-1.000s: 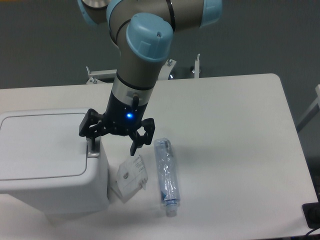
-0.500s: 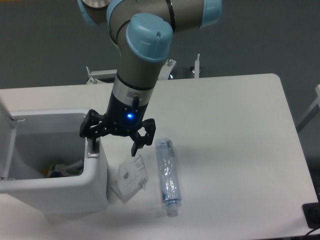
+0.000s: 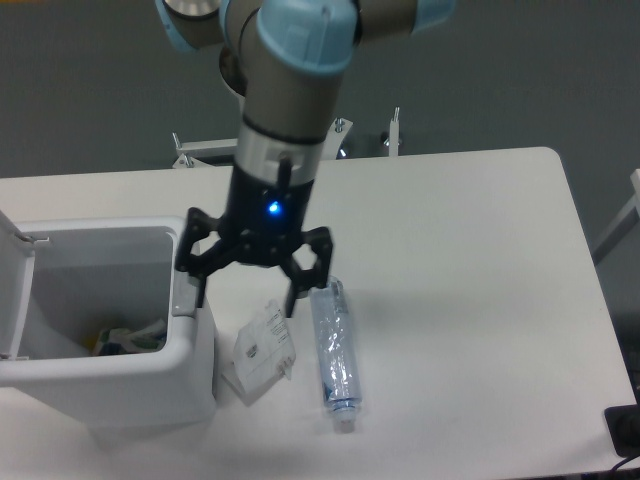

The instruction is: Open the trash can

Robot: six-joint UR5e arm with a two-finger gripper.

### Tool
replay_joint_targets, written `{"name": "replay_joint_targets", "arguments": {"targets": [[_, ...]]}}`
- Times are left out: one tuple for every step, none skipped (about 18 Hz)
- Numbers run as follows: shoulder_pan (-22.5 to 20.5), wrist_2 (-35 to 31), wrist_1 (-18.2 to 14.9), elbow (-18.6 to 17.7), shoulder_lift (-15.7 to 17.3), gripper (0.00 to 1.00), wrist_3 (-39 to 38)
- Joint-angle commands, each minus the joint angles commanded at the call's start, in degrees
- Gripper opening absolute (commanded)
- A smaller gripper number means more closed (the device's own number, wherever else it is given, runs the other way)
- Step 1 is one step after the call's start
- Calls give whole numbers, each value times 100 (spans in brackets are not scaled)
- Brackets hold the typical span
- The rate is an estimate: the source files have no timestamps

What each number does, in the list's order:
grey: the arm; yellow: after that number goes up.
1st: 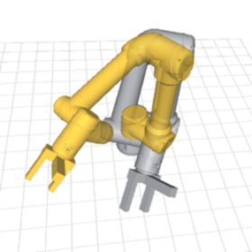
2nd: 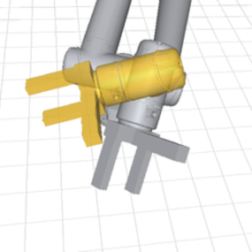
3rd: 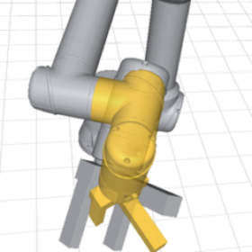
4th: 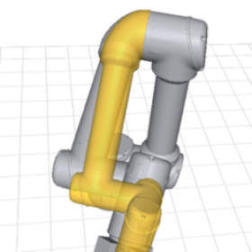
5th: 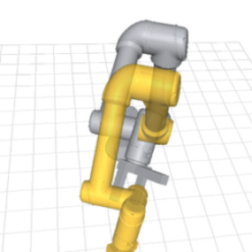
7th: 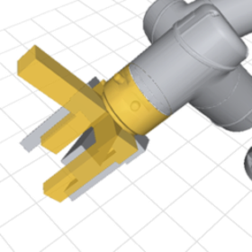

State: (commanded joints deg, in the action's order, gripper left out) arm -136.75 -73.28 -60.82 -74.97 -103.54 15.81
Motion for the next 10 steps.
{"name": "replay_joint_targets", "arguments": {"targets": [[-149, -167, -70, 9, 87, 100, 192], [-246, -204, -114, -8, 149, 100, 394], [-326, -248, -140, -87, 202, 100, 623], [-379, -448, -323, -166, 246, 100, 938], [-423, -746, -551, -236, 272, 100, 1289], [-432, -1019, -649, -272, 273, 100, 1667], [-458, -1170, -659, -385, 290, 100, 1984], [-476, -1267, -668, -465, 325, 100, 2126], [-537, -1398, -659, -518, 343, 100, 2215], [-572, -1434, -650, -518, 343, 100, 2224]]}}
